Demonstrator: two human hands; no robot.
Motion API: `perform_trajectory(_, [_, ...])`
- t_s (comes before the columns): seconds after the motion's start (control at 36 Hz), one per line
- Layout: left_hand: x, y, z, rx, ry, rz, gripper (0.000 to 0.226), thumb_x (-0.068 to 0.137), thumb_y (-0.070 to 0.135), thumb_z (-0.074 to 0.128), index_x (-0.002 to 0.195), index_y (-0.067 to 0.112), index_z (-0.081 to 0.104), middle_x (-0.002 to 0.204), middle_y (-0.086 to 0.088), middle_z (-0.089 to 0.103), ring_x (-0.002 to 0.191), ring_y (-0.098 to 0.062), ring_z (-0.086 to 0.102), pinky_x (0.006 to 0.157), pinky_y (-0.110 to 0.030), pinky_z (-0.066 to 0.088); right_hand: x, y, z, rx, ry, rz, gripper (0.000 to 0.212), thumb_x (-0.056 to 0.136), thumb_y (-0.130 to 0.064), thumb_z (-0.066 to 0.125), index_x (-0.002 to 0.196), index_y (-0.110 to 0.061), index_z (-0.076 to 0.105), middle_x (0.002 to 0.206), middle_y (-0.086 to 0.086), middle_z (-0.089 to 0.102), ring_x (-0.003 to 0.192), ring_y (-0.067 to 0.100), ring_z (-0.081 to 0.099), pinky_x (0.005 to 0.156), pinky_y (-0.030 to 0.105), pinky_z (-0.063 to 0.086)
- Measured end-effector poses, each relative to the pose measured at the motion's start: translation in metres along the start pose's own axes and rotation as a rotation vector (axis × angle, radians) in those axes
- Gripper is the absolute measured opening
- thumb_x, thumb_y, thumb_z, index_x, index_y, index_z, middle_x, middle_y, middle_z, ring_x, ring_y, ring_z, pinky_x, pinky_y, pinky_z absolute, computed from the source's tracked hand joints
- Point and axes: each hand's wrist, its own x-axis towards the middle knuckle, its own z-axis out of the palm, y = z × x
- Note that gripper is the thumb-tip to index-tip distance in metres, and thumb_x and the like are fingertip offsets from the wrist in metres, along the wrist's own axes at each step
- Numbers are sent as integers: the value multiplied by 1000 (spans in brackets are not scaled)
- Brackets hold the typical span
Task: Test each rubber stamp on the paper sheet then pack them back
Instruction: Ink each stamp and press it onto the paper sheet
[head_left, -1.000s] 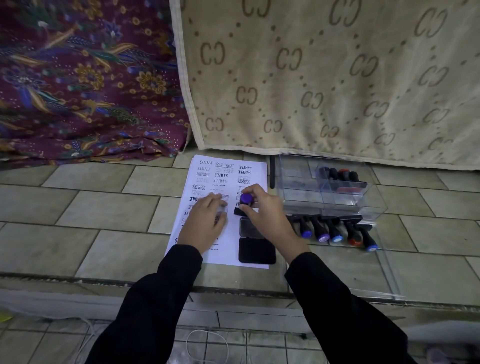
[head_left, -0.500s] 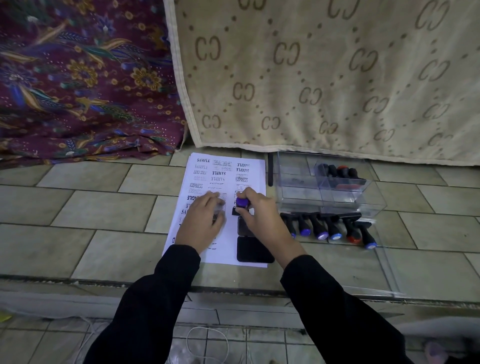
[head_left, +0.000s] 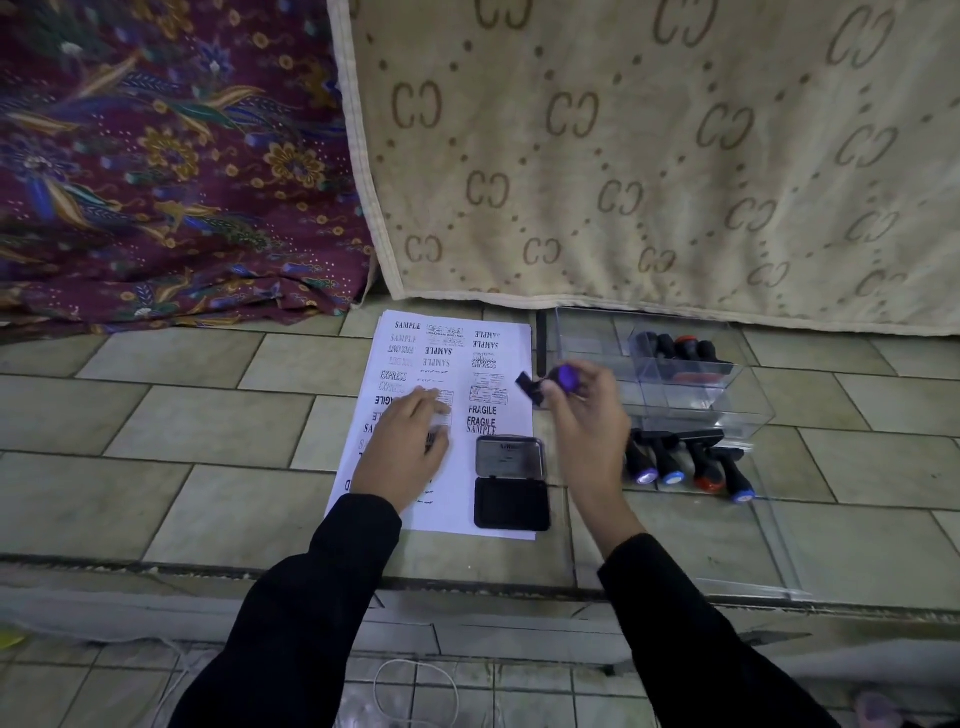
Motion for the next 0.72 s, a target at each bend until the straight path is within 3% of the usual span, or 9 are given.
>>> perform_trajectory(0.17, [0, -1, 1, -6, -2, -7, 26, 94, 16, 49, 117, 11, 60, 137, 0, 50, 135, -15, 34, 109, -20, 21, 6, -4, -25, 42, -69, 19, 25, 83, -6, 69, 105, -11, 59, 95, -4, 65, 82, -7, 62, 76, 9, 49])
perform_trajectory(0.28, [1, -2, 2, -10, 3, -7, 25, 94, 15, 50, 117, 12, 61, 136, 0, 51, 135, -15, 34, 108, -20, 21, 1, -1, -25, 4, -155, 59, 25, 83, -6, 70, 105, -8, 59, 97, 3, 66, 88, 6, 65, 82, 19, 53])
perform_trajectory(0.36, [0, -3, 2, -17, 1, -6, 25, 94, 15, 50, 116, 13, 61, 136, 0, 51, 135, -16, 35, 109, -23, 24, -3, 2, -23, 23, -190, 60, 25, 82, -5, 70, 102, -16, 59, 96, 4, 66, 90, 15, 65, 84, 23, 53])
perform_trajectory(0.5, [0, -3, 1, -28, -7, -5, 25, 93, 18, 53, 116, 13, 61, 135, 1, 51, 134, -17, 37, 108, -21, 23, -5, 4, -18, 17, -262, 44, 33, 82, -6, 70, 96, -32, 57, 94, -8, 65, 89, 5, 65, 82, 17, 52])
perform_trajectory(0.72, [0, -3, 1, -49, -34, -21, 29, 92, 23, 57, 119, 12, 60, 138, 0, 49, 136, -16, 33, 112, -29, 25, 8, 4, -4, -101, -345, 55, 28, 82, -11, 71, 103, -23, 58, 93, -6, 66, 79, -5, 64, 77, 9, 51])
